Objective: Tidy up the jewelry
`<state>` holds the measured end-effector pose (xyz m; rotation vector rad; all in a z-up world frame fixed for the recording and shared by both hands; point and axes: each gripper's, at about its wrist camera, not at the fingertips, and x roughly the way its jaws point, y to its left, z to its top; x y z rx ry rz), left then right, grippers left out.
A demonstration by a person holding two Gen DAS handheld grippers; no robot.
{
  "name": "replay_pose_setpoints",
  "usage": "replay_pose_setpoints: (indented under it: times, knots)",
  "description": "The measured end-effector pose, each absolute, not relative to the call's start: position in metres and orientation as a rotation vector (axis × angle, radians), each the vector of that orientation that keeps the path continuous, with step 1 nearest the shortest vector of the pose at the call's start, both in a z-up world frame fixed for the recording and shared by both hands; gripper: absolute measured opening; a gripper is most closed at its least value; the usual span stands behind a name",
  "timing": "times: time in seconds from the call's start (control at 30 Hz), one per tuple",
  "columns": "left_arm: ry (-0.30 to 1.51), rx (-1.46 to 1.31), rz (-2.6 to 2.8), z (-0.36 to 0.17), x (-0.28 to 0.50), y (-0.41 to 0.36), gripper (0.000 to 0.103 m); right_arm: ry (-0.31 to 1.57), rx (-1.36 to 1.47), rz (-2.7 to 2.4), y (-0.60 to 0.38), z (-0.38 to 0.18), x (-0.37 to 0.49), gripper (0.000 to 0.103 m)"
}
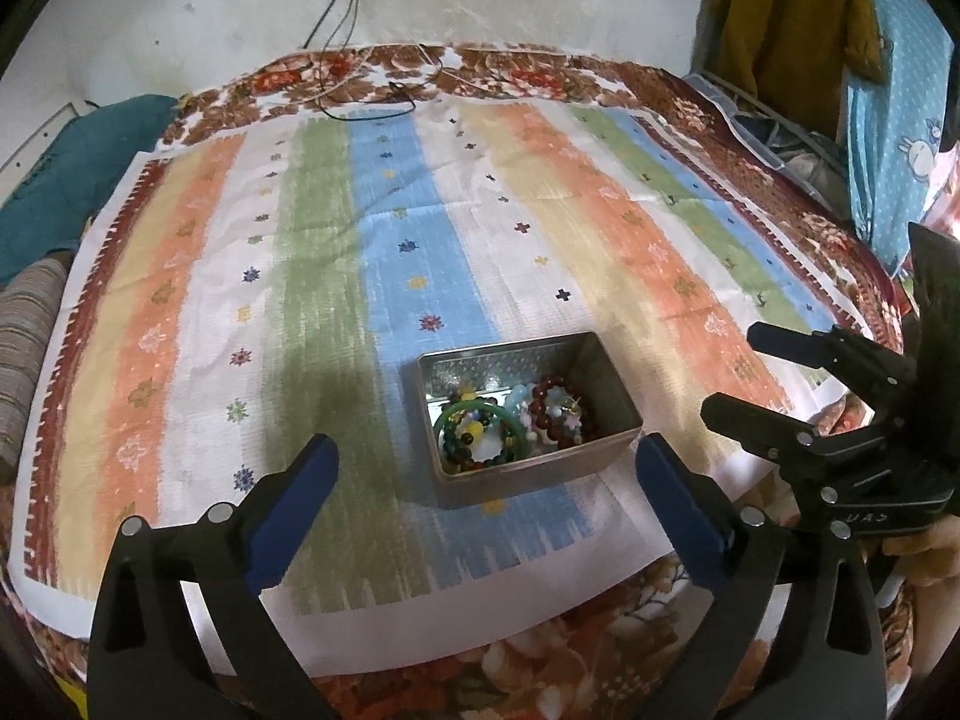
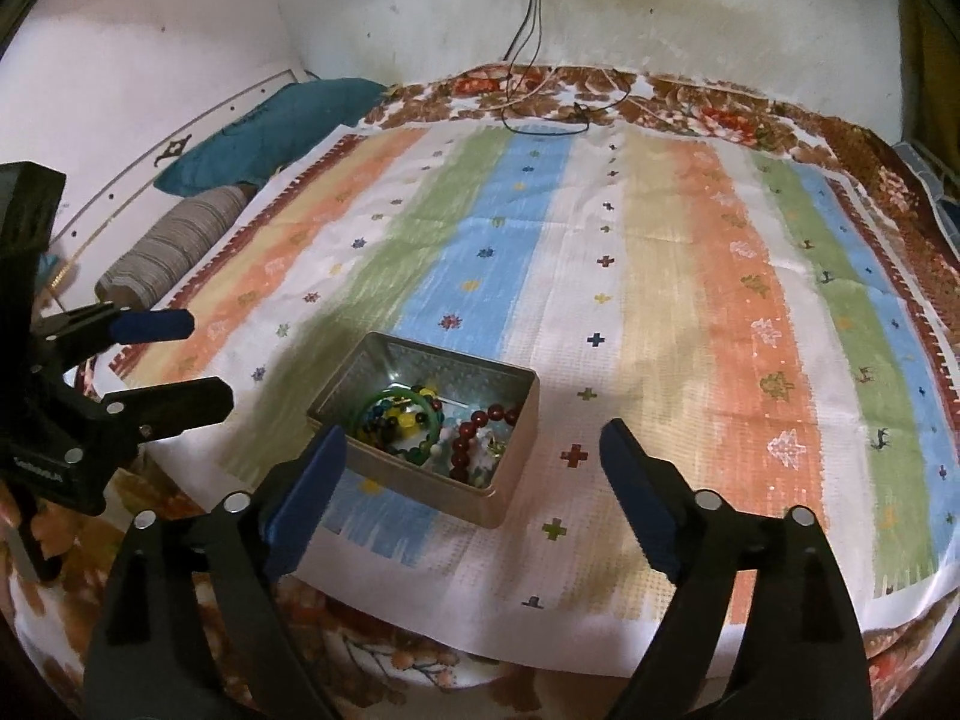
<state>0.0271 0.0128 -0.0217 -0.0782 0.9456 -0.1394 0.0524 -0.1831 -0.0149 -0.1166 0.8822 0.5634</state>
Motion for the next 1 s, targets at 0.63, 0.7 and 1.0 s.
replay_pose_setpoints:
  times: [0.63, 0.7, 1.0]
  knots:
    - [0.873, -0.053, -0.125, -0.013, -0.007, -0.004, 0.097, 0.825, -0.077, 0.558, -0.197, -0.003, 0.017, 0.093]
    - [0.868, -0.052, -0.126, -0.013, -0.01, -0.005, 0.097, 0.817, -0.079, 0.554, -0.198, -0.003, 0.014, 0.093]
    - [0.857, -0.064, -0.13, -0.012, -0.013, -0.005, 0.097, 0.798, -0.079, 0.535, -0.199, -0.002, 0.012, 0.093]
